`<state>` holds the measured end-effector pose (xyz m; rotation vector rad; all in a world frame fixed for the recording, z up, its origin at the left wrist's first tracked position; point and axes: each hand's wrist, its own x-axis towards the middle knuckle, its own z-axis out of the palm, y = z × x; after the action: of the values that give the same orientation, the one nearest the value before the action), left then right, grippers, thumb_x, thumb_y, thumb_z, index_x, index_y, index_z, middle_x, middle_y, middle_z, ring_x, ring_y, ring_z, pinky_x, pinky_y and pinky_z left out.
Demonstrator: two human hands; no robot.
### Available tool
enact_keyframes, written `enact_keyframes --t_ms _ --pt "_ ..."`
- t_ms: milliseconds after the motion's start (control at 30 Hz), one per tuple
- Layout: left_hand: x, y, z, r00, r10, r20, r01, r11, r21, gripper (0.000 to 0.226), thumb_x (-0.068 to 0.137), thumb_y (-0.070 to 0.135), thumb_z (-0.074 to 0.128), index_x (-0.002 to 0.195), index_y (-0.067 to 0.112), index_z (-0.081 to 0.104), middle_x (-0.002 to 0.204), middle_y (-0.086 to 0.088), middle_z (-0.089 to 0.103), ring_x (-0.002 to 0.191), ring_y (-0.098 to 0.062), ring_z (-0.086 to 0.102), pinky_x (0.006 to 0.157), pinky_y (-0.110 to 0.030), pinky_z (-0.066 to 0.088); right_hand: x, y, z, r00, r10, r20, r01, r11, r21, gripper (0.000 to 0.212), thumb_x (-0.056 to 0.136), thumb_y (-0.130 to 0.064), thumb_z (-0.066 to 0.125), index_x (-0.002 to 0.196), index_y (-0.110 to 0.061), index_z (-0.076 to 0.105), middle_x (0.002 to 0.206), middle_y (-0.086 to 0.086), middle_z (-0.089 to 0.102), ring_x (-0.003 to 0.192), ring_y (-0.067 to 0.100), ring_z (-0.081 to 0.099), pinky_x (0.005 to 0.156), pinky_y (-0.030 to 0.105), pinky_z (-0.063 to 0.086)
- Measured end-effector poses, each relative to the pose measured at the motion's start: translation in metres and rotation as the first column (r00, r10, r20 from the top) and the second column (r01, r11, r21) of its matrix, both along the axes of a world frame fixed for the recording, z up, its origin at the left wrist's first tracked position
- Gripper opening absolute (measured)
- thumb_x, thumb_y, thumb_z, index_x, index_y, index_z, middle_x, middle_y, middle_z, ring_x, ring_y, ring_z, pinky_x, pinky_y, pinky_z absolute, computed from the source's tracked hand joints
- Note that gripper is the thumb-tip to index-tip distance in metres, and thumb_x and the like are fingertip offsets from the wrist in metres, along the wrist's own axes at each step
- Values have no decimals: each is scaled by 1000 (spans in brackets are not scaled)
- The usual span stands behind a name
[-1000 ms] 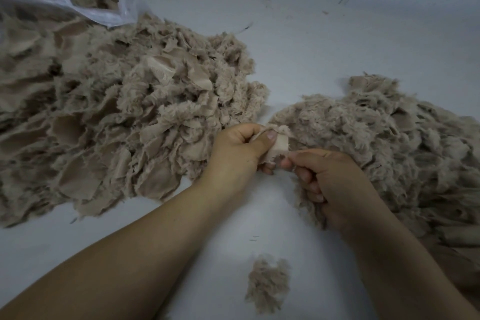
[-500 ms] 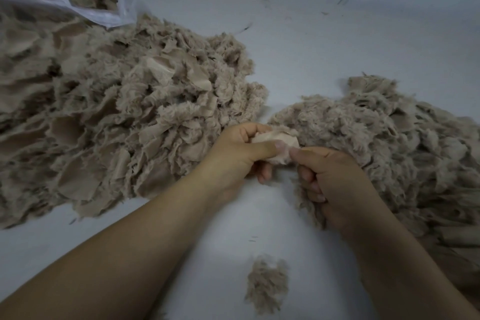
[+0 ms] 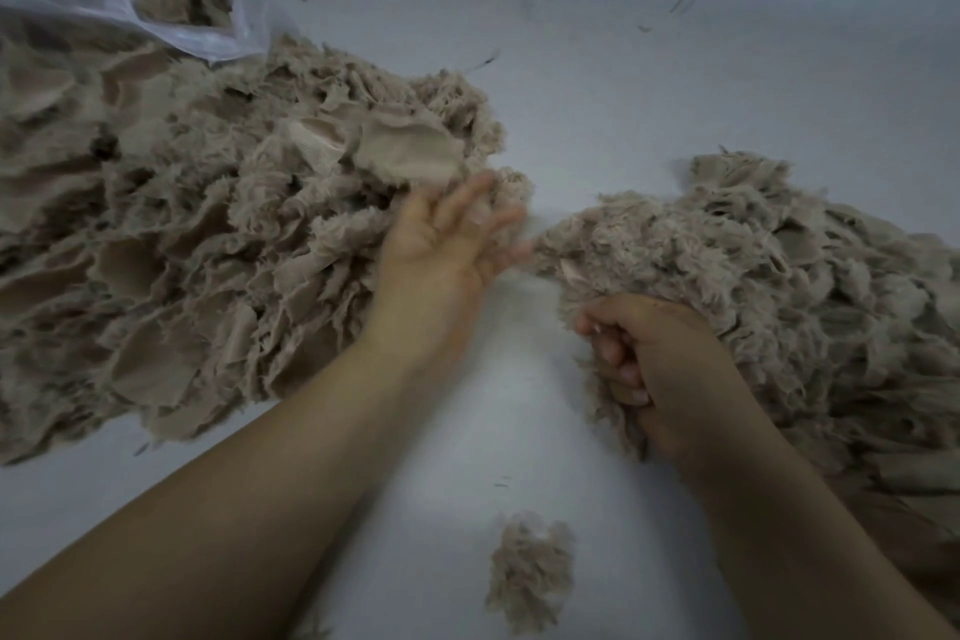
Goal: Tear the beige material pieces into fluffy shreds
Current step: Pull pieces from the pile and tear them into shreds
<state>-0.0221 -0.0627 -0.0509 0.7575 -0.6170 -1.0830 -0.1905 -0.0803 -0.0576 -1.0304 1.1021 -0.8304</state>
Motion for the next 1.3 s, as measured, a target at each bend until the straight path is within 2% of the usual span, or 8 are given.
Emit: enact_keyframes --t_ms 67,167,300,467,600,767,933,1300 --pt "-11 2 -8 934 -27 357 -19 992 126 31 95 -5 52 123 10 50 104 -15 64 73 -18 67 60 -35 56 -1 0 0 1000 16 -9 -16 1000 -8 29 87 -10 55 59 -10 62 49 4 38 35 10 22 33 13 17" --pt "-17 -1 -21 586 -109 803 -29 987 156 42 91 1 60 120 30 53 68 -13 57 55 -21 53 55 -27 45 0 -1 0 1000 20 -7 -20 1000 -11 28 86 -12 54 58 -10 59 48 5 35 35 11 20 33 14 16" --pt "-12 -7 -26 539 -201 818 -4 970 241 61 93 9 61 145 31 38 66 -7 53 56 -13 48 56 -25 42 0 1 0 1000 27 -4 -27 999 -22 29 89 -12 54 61 -10 61 48 5 34 34 11 21 32 14 17" --pt "-18 -32 -11 460 -321 828 -27 927 374 66 93 16 56 152 24 26 139 -8 51 111 -31 60 97 -45 50 2 2 1 1000 3 3 -3 1000 -10 31 89 -13 56 61 -13 69 45 2 34 32 10 20 32 13 16" --pt "-34 -44 -6 367 -202 908 -207 934 291 7 90 21 58 95 26 60 91 1 62 94 -30 61 71 -34 46 2 2 1 999 -19 39 20 1000 -22 19 90 -12 58 74 -9 67 48 1 40 34 9 22 33 12 17" --pt "-39 -29 -16 322 -188 928 -183 949 256 28 82 15 61 61 30 49 56 11 49 69 -22 61 55 -28 39 1 0 3 995 23 95 -16 997 -74 24 99 -14 53 112 -24 71 49 -1 43 36 7 25 34 12 21" --pt "-31 -15 -14 481 -270 834 35 957 289 26 84 -4 63 63 9 55 55 5 47 46 -2 39 47 -22 34 1 -2 1 999 31 29 -30 999 -36 29 102 -20 51 127 -33 58 48 -2 43 35 6 27 33 13 20" --pt "-33 15 -10 932 -177 317 98 963 249 15 93 -2 54 100 -14 60 82 -19 52 66 -24 45 61 -27 37 2 -2 4 998 -62 12 61 997 36 27 100 -21 54 74 -16 50 43 -2 45 32 9 26 31 14 18"
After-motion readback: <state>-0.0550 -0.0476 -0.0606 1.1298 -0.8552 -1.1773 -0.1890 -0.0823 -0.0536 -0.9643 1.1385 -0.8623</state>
